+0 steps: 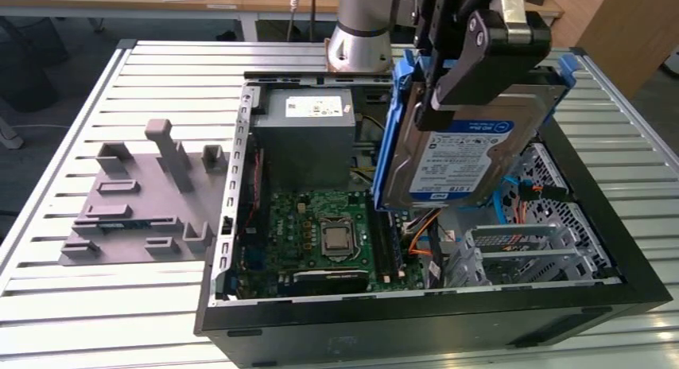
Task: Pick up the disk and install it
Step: 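Insert the disk into the insertion slot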
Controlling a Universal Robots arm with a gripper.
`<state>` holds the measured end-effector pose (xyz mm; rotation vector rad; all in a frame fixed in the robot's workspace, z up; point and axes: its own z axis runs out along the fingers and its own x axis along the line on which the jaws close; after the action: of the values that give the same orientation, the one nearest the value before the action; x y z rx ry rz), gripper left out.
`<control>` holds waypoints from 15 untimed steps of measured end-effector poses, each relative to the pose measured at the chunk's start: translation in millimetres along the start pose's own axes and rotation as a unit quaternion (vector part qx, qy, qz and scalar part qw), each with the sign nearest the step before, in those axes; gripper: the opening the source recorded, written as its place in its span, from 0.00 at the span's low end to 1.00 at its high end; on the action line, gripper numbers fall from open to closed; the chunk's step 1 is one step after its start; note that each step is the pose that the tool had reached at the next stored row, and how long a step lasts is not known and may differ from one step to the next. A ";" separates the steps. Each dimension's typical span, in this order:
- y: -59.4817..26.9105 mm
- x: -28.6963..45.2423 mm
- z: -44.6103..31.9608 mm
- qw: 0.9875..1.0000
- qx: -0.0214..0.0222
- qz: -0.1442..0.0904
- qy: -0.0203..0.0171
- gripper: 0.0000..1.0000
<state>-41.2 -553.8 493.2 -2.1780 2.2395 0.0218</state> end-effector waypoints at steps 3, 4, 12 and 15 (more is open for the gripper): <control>-1.1 1.1 0.1 1.000 0.000 0.000 0.000 0.36; -1.4 1.6 0.1 1.000 0.000 0.000 0.000 0.36; -3.1 4.9 0.5 1.000 0.000 0.000 0.000 0.36; -3.6 5.6 0.6 1.000 0.000 0.000 0.000 0.36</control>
<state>-37.7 -559.5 492.5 -2.1779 2.2396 0.0217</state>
